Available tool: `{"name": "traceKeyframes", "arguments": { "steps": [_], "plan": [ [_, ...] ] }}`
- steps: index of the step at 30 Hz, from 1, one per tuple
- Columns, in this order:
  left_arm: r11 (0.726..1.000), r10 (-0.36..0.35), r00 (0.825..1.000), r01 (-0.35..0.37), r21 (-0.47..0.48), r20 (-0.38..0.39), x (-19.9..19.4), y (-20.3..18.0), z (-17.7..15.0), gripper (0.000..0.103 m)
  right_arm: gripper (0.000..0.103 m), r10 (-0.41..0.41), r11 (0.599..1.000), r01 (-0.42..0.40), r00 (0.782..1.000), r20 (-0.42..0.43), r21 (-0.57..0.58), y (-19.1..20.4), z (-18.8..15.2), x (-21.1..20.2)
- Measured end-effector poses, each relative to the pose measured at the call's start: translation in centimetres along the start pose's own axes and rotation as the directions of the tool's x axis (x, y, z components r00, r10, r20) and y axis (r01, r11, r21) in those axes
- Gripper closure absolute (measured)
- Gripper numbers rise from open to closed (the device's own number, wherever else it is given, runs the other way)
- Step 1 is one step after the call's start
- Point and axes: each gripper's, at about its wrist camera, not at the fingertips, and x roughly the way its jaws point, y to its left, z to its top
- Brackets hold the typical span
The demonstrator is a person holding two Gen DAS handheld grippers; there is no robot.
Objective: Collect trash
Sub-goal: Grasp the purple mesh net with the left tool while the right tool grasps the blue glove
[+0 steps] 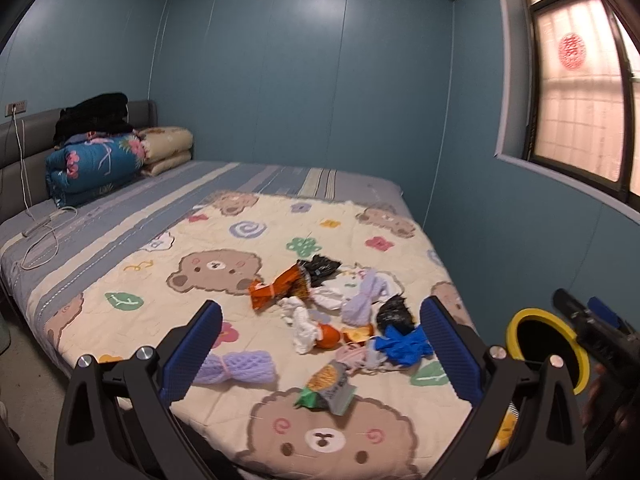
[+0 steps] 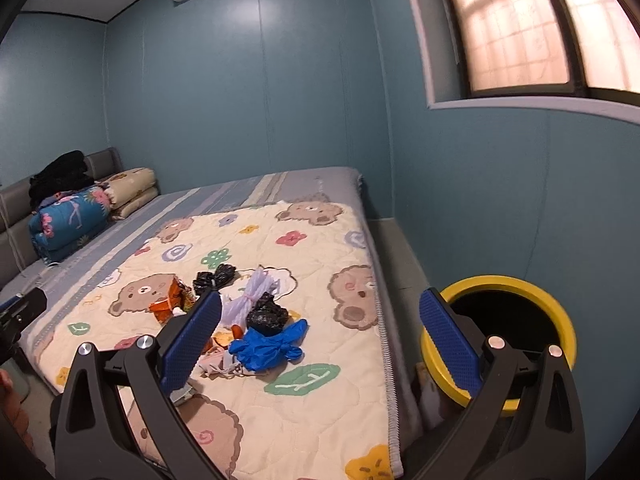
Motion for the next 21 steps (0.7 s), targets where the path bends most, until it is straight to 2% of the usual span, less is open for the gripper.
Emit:
{"name": "traceKeyframes", "arguments": {
  "steps": [2,5,8,10,12,15,21],
  "plan": [
    [1.0,0.012,0.999,-0.011,0.02,-0.049,1.6,1.2,0.6,0.007,0.008,0.03,0.999,-0.031,0.999,-0.025,-0.027,0.1,0.6,1.1],
    [1.0,-0.013,0.991,0.016,0.022,-0.133,4.1,3.1,1.4,0.007,0.008,0.078,0.995,-0.083,0.993,-0.087,-0.054,0.5,1.4,3.3],
    [0.997,-0.071,0.971,0.073,0.0,-0.23,6.6,4.7,1.4,0.007,0.008,0.107,0.992,-0.118,0.977,-0.187,-0.048,0.9,1.6,6.4],
    [0.997,-0.07,0.954,0.072,-0.002,-0.29,8.4,5.7,1.0,0.007,0.008,0.104,0.991,-0.121,0.967,-0.232,-0.059,1.3,1.4,8.2],
    [0.998,-0.06,0.946,0.058,-0.018,-0.32,9.8,7.0,0.4,0.007,0.008,0.128,0.988,-0.146,0.951,-0.28,-0.043,1.4,1.1,10.0],
    [1.0,-0.025,0.928,0.02,-0.017,-0.371,12.1,8.8,-0.5,0.007,0.008,0.173,0.981,-0.192,0.916,-0.362,-0.018,1.8,0.3,12.9],
    [0.997,0.02,0.885,0.014,0.069,-0.466,16.2,10.5,-2.2,0.007,0.008,0.231,0.964,-0.265,0.846,-0.48,-0.003,2.9,-1.6,17.3]
  ]
}}
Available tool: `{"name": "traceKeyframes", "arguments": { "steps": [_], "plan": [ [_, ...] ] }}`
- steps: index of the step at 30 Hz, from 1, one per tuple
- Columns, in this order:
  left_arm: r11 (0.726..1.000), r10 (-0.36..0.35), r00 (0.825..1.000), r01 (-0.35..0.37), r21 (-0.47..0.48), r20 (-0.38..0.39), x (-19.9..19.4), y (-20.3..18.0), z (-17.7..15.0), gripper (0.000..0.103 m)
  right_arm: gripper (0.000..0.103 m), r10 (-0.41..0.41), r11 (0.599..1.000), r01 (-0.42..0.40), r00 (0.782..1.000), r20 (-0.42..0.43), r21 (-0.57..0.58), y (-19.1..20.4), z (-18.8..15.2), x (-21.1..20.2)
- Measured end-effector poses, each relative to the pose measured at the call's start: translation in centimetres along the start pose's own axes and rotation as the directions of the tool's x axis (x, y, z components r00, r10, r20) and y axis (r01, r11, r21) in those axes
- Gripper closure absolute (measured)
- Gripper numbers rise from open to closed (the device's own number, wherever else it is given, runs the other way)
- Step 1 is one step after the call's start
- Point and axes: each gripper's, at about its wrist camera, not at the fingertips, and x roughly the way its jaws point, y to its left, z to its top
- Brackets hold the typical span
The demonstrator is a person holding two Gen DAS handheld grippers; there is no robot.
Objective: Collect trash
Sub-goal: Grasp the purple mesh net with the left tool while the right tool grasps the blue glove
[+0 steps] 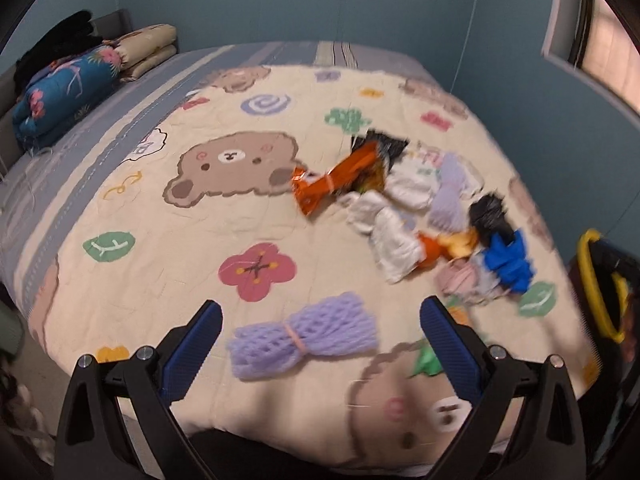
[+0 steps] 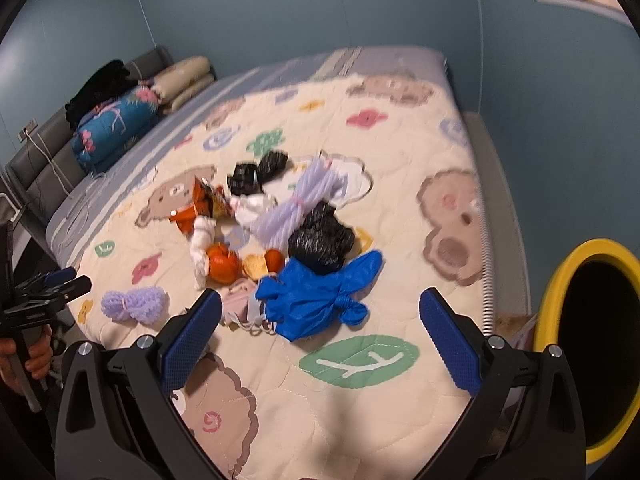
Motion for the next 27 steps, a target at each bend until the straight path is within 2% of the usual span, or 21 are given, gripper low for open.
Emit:
{"name": "traceKeyframes", "arguments": {
  "steps": [3,7,13,18,22,23,25,27],
  "plan": [
    [0.997,-0.001,0.999,0.004,0.071,-0.044,1.7,0.0,0.3,0.007,0.008,-0.006,1.0,0.006,0.999,-0.043,-0.007,0.0,0.2,2.1],
    [0.988,-0.029,0.994,0.044,0.147,-0.104,3.8,0.3,0.8,0.007,0.008,-0.007,1.0,0.008,0.997,-0.08,0.005,-0.3,0.4,3.7],
    [0.956,-0.051,0.985,0.096,0.278,-0.168,6.2,-0.1,1.0,0.007,0.008,0.003,1.0,-0.001,0.99,-0.14,0.013,0.0,0.5,5.9],
    [0.932,-0.039,0.974,0.116,0.342,-0.223,8.5,-0.6,0.7,0.014,0.008,0.01,0.999,-0.001,0.982,-0.187,0.052,0.0,1.1,8.5],
    [0.925,-0.022,0.966,0.117,0.361,-0.258,10.2,-0.8,0.4,0.015,0.009,0.037,0.997,-0.022,0.974,-0.226,0.069,0.4,1.2,10.2],
    [0.921,-0.02,0.962,0.124,0.369,-0.271,10.6,-0.9,0.2,0.015,0.01,0.046,0.997,-0.029,0.971,-0.234,0.076,0.4,1.2,10.6],
    [0.916,-0.013,0.956,0.129,0.379,-0.292,11.4,-1.1,-0.1,0.017,0.024,0.047,0.996,-0.027,0.969,-0.243,0.082,0.5,1.0,11.2],
    [0.915,-0.023,0.95,0.146,0.376,-0.312,11.9,-1.3,-0.2,0.025,0.027,0.044,0.996,-0.024,0.967,-0.253,0.083,0.5,0.7,11.7]
  ]
}}
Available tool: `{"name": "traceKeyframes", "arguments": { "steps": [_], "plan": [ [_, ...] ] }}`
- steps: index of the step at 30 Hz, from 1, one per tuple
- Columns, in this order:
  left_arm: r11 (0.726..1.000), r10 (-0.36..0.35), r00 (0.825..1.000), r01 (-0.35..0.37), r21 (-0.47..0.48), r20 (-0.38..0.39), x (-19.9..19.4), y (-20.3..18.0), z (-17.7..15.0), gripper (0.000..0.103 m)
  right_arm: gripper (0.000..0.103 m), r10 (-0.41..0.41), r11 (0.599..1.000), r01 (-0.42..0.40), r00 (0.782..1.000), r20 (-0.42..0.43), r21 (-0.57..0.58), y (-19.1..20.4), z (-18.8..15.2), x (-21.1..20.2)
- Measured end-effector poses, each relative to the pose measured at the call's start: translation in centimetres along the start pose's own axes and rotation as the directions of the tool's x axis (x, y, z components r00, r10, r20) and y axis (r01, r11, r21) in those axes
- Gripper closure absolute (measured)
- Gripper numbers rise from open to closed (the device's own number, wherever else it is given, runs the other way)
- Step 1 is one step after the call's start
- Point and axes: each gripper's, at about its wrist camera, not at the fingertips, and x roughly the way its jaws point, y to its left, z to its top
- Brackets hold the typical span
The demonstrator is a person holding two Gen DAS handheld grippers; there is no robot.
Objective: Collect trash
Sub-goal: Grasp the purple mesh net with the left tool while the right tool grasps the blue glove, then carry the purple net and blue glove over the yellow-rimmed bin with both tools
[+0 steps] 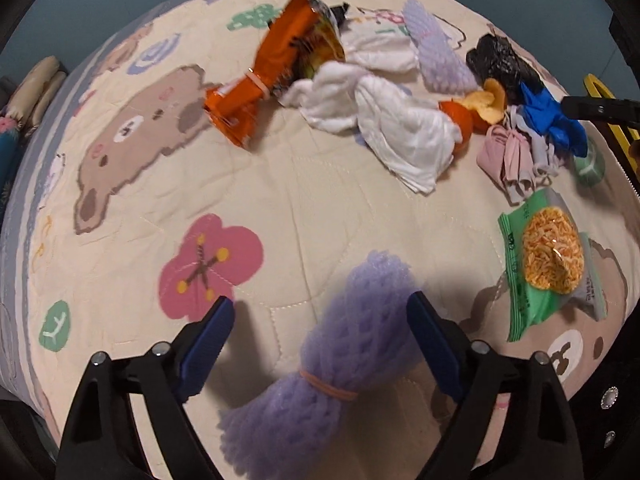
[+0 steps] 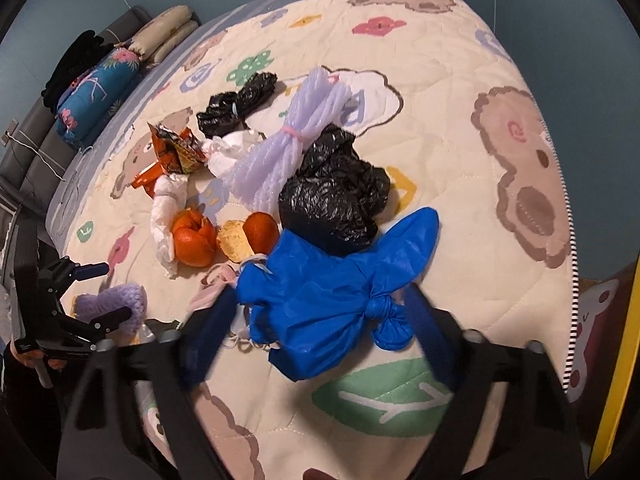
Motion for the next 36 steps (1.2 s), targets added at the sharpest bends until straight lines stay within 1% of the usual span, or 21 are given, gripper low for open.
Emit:
{"name": "traceKeyframes", "arguments": {
  "steps": [1,2,3,4,5,6,7,8,9,13,17,20,22,25,27,28,30,32,36],
  "plan": [
    [1.0,-0.01,1.0,0.01,0.004,-0.004,0.1,0.0,0.1,0.027,0.029,0.002,1.0,-0.002,1.0,-0.002,0.006,-0.1,0.0,0.3],
    [1.0,-0.015,1.0,0.015,0.009,-0.005,0.2,-0.2,0.1,0.033,0.03,0.003,1.0,-0.003,1.0,-0.005,0.011,-0.2,-0.1,0.5],
    [1.0,-0.021,1.0,0.022,0.018,-0.006,0.2,-0.3,0.3,0.041,0.033,0.004,1.0,-0.004,1.0,-0.006,0.016,-0.4,-0.1,0.6],
    [0.999,-0.029,1.0,0.029,0.029,-0.008,0.1,-0.5,0.4,0.046,0.04,0.004,1.0,-0.004,1.0,-0.007,0.021,-0.6,0.0,0.8],
    [0.999,-0.035,0.999,0.035,0.04,-0.009,0.1,-0.8,0.6,0.058,0.045,0.005,1.0,-0.005,1.0,-0.007,0.022,-0.6,0.0,0.8],
    [0.998,-0.04,0.999,0.04,0.052,-0.011,0.0,-1.2,0.7,0.067,0.053,0.009,1.0,-0.009,1.0,-0.005,0.024,-0.7,0.0,0.8],
    [0.997,-0.038,0.999,0.038,0.065,-0.009,-0.1,-1.5,0.8,0.07,0.06,0.015,0.999,-0.015,1.0,-0.005,0.029,-0.9,0.0,0.9],
    [0.997,-0.028,1.0,0.028,0.077,-0.007,-0.1,-1.8,0.9,0.076,0.062,0.019,0.999,-0.019,1.0,-0.009,0.033,-1.0,0.0,1.0],
    [0.996,-0.022,1.0,0.023,0.085,-0.01,-0.1,-2.1,1.0,0.078,0.066,0.027,0.999,-0.026,1.0,-0.013,0.035,-1.2,-0.1,1.1],
    [0.996,-0.009,1.0,0.011,0.083,-0.02,0.0,-2.5,1.1,0.08,0.079,0.038,0.999,-0.038,0.999,-0.007,0.031,-1.5,-0.4,1.0],
    [0.999,-0.034,0.999,0.034,0.019,-0.019,-0.4,-1.4,1.3,0.083,0.084,0.083,0.996,-0.083,0.996,0.017,0.033,-1.6,-0.5,0.0],
    [1.0,-0.008,1.0,0.008,-0.007,-0.004,-1.2,-0.9,1.3,0.084,0.088,0.119,0.992,-0.121,0.992,0.042,0.041,-1.8,-0.5,-0.9],
    [1.0,0.001,1.0,-0.001,-0.018,0.012,-1.9,-0.7,1.1,0.085,0.098,0.14,0.989,-0.143,0.988,0.066,0.044,-1.9,-0.5,-1.7],
    [0.999,0.007,0.999,-0.005,-0.034,0.049,-3.4,-0.3,1.0,0.085,0.099,0.168,0.983,-0.174,0.98,0.109,0.05,-2.2,-0.5,-3.4],
    [0.999,0.003,0.998,0.0,-0.053,0.07,-4.4,0.1,0.9,0.085,0.099,0.156,0.987,-0.161,0.979,0.127,0.025,-2.1,-0.6,-4.0],
    [0.998,0.006,0.997,-0.002,-0.063,0.078,-4.8,0.2,0.9,0.085,0.099,0.154,0.987,-0.158,0.979,0.13,0.023,-2.0,-0.6,-4.1],
    [0.997,0.011,0.995,-0.004,-0.08,0.095,-5.5,0.4,0.8,0.085,0.099,0.178,0.983,-0.183,0.976,0.121,0.032,-2.1,-0.7,-4.1],
    [0.995,0.003,0.993,0.008,-0.095,0.121,-6.3,0.5,0.7,0.085,0.1,0.187,0.981,-0.192,0.975,0.123,0.031,-2.1,-0.9,-4.3],
    [0.993,-0.007,0.986,0.027,-0.117,0.165,-8.0,0.6,0.4,0.085,0.1,0.207,0.977,-0.213,0.967,0.149,0.028,-2.2,-1.2,-5.5]
  ]
}}
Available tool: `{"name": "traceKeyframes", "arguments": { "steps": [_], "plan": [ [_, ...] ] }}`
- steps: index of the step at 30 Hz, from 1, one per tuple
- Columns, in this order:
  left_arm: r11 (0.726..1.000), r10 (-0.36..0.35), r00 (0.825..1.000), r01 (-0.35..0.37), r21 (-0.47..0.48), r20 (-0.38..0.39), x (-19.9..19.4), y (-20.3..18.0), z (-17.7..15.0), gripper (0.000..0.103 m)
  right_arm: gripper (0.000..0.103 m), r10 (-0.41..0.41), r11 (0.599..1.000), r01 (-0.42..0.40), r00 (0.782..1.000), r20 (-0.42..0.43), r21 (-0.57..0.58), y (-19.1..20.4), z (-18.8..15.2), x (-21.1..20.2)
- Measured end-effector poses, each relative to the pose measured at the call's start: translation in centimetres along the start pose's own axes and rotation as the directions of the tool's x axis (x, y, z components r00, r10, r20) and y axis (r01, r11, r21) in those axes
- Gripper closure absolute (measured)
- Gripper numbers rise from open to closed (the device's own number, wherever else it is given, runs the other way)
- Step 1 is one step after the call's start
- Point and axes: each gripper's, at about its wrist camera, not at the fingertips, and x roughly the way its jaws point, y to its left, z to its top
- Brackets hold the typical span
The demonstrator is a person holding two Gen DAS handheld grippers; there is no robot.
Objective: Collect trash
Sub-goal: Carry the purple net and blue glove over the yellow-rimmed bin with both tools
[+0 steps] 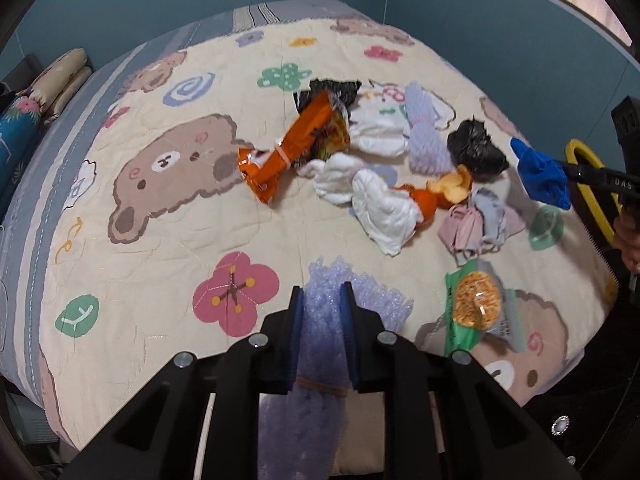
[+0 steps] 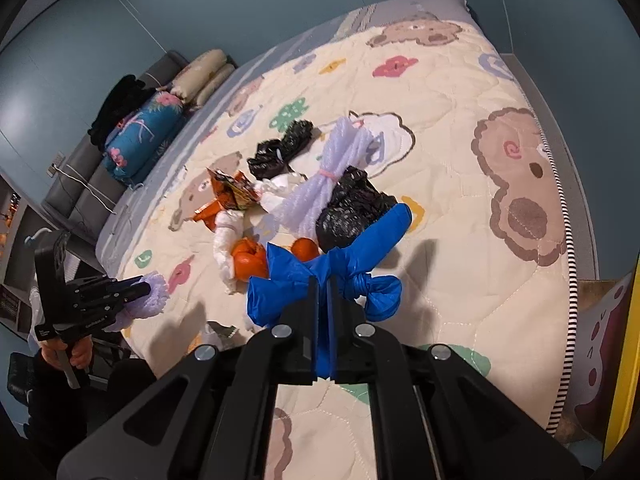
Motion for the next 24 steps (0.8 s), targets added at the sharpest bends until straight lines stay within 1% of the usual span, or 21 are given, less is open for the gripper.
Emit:
{"name": "traceKeyframes", "arguments": {
  "steps": [4,8,15,21,24],
  "plan": [
    [0.999,-0.012,0.999,0.014,-0.046,0.043,-1.5,0.3,-0.1,0.086,0.1,0.055,0.998,-0.055,0.998,0.0,0.04,-0.2,-0.2,-1.2],
    [0.994,-0.029,0.994,0.039,-0.103,0.101,-3.2,0.4,-0.2,0.086,0.1,0.105,0.991,-0.104,0.994,-0.009,0.081,-0.5,-0.7,-2.7],
    [0.983,-0.06,0.977,0.094,-0.16,0.206,-6.6,-1.5,0.5,0.086,0.1,0.098,0.993,-0.099,0.995,0.018,0.064,-0.1,-2.0,-7.1],
    [0.978,-0.119,0.949,0.163,-0.132,0.291,-10.5,-5.1,2.0,0.086,0.1,0.099,0.994,-0.103,0.991,0.09,0.044,-0.6,-2.6,-11.6],
    [0.98,-0.135,0.936,0.174,-0.094,0.325,-12.3,-7.7,3.1,0.086,0.1,0.099,0.993,-0.106,0.985,0.14,0.046,-1.3,-2.8,-14.0]
  ]
}}
